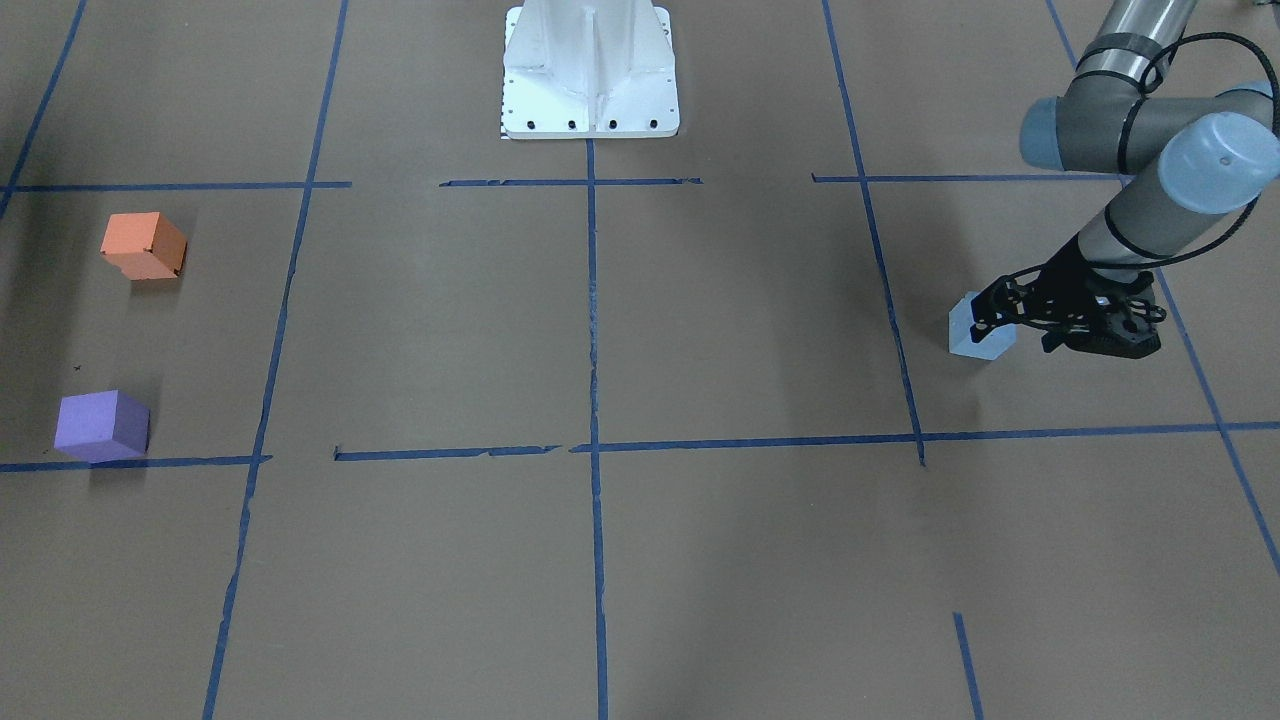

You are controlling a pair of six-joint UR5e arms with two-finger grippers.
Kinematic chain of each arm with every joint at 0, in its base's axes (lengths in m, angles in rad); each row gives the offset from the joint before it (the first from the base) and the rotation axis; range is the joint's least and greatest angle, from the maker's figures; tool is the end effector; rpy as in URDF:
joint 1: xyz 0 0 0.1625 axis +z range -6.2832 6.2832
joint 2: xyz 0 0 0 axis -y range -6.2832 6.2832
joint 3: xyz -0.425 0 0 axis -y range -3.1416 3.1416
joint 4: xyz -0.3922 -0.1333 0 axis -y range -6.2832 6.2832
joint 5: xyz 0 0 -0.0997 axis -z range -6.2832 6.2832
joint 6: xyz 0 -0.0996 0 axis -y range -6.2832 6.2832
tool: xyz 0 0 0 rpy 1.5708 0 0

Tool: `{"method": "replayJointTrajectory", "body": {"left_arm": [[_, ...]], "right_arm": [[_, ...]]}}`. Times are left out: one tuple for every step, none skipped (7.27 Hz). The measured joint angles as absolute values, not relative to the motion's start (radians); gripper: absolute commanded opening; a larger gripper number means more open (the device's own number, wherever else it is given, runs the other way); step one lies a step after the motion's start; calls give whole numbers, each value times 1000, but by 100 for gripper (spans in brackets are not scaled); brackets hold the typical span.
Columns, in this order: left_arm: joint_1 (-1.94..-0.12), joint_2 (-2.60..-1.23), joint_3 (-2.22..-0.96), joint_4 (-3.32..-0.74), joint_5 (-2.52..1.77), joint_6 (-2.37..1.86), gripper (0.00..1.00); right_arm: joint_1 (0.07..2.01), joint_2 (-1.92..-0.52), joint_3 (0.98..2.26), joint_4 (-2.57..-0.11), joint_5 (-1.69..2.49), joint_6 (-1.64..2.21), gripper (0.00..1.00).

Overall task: Place blue block between orange and purple blocks
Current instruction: 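Reach the left gripper down to the light blue cube and grasp it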

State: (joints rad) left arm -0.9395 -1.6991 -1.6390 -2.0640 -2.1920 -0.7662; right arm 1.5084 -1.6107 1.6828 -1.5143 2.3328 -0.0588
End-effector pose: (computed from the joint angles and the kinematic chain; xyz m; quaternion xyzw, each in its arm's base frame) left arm 0.2741 -0.5026 0.5065 0.0614 0.4273 0.0427 0.9010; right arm 0.0343 -0.4854 0.6176 0.0590 -0.3712 -0.0800 0.9232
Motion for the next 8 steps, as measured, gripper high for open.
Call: {"method": "replayJointTrajectory", "body": {"left_arm": [[-908, -1701, -1636, -2063, -2173, -784, 100], [-880, -1700, -1630, -2062, -2138, -790, 100], [-855, -1699, -1622, -2059, -2106, -794, 100], [-841, -1697, -1618, -2058, -2091, -795, 51], [-834, -1693, -1616, -2057, -2085, -795, 11], [-830, -1691, -1616, -2057, -2084, -795, 8], [-831, -1693, -1621, -2051, -2085, -794, 8], [-832, -1720, -1638, -2003, -2088, -795, 9]], "right_arm": [[1509, -1611, 1682, -1515, 2333, -58, 100], [1509, -1611, 1682, -1515, 2333, -58, 100], [1508, -1612, 1682, -1515, 2332, -58, 100], [1508, -1612, 1681, -1516, 2332, -58, 100], [1508, -1612, 1680, -1516, 2332, -58, 100], [1508, -1613, 1680, -1516, 2332, -58, 100], [1508, -1613, 1681, -1516, 2332, -58, 100], [1509, -1613, 1681, -1516, 2332, -58, 100]]}}
